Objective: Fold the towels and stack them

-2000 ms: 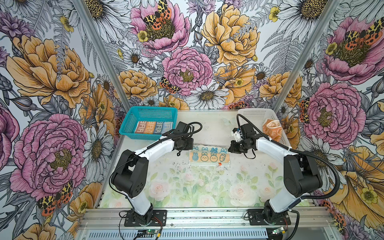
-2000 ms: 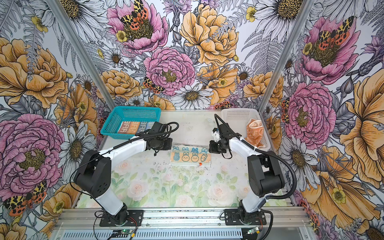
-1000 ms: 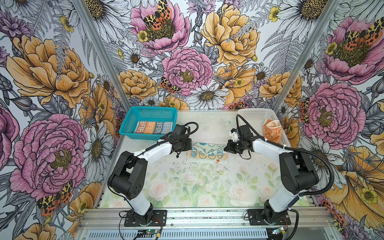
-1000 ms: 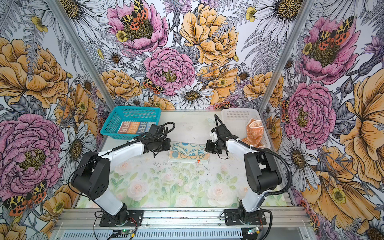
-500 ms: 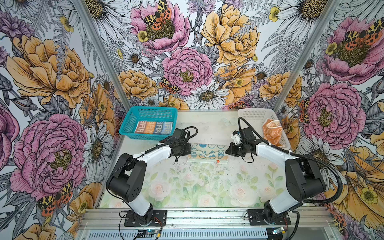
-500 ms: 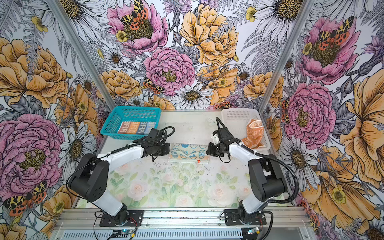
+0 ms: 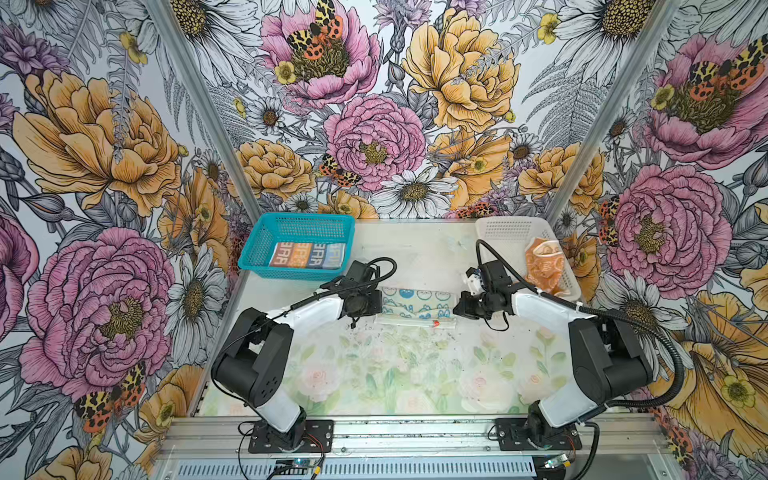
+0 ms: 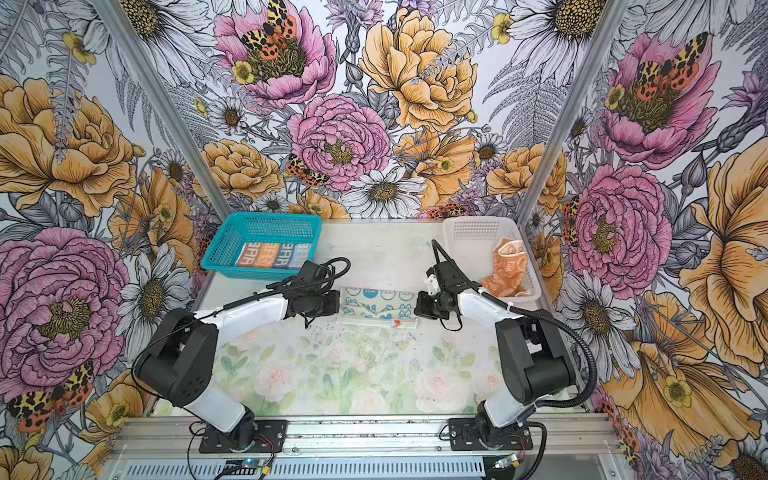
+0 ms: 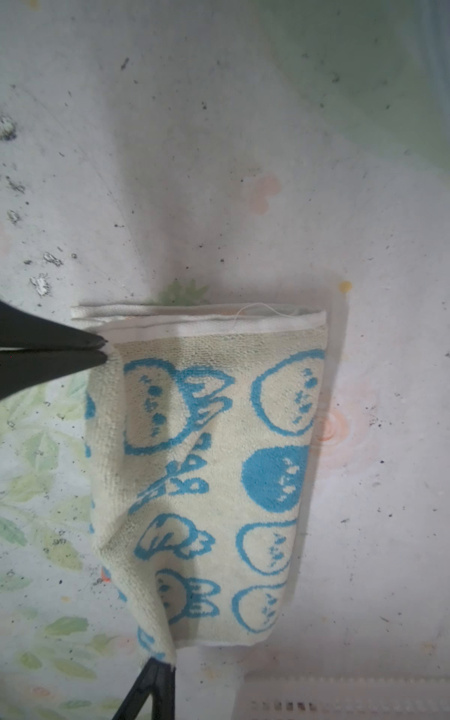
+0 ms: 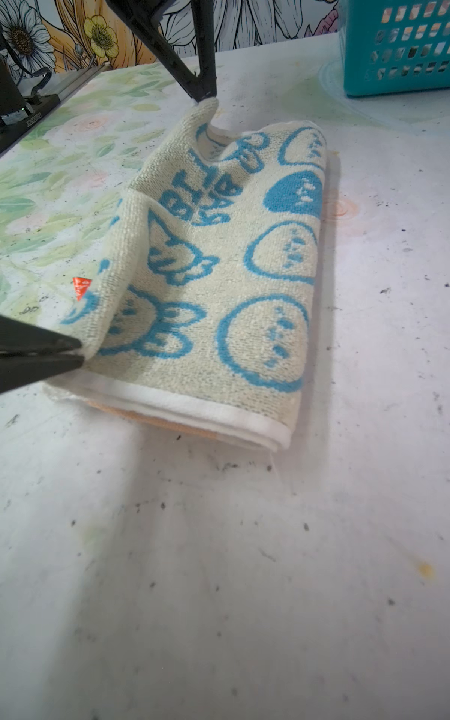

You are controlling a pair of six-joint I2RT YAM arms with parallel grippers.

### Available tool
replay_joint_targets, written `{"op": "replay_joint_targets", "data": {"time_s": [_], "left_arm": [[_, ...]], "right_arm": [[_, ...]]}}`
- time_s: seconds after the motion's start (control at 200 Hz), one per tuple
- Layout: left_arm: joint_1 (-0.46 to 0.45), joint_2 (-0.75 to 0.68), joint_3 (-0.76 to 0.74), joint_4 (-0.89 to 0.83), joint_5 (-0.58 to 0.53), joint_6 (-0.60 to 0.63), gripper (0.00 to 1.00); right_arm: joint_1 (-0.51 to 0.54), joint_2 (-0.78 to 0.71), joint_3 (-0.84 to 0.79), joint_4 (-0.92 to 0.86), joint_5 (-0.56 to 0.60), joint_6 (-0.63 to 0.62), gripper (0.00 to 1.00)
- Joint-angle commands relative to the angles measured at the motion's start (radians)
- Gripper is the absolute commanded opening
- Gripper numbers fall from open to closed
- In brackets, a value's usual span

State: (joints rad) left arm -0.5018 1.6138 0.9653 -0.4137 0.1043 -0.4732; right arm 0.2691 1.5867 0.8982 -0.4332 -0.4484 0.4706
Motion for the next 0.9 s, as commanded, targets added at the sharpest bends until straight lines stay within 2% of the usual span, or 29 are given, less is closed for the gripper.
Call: {"op": "replay_joint_targets", "data": {"time_s": [0.0,0.701,0.816,0.841,0.896], "left_arm": [[0.001,-0.026,-0.001,0.01,-0.007,-0.007,0.0],[0.001,-0.004,-0.048,0.028,-0.018,-0.008,0.0],[0.0,-0.013,-0.047,0.027,-0.013,-0.01,0.0],[0.001,-0.018,-0.047,0.026,-0.011,-0.013,0.05],[0.0,-0.036,-0.042,0.026,-0.007,-0.014,0.08]], "right_arm": [[0.007,-0.045,0.002,-0.003,0.012,-0.009,0.0],[0.053,0.026,-0.073,0.046,0.035,0.021,0.0],[0.056,0.017,-0.071,0.044,0.032,0.024,0.14],[0.057,0.009,-0.07,0.045,0.03,0.025,0.18],[0.059,-0.013,-0.065,0.043,0.024,0.027,0.28]]}}
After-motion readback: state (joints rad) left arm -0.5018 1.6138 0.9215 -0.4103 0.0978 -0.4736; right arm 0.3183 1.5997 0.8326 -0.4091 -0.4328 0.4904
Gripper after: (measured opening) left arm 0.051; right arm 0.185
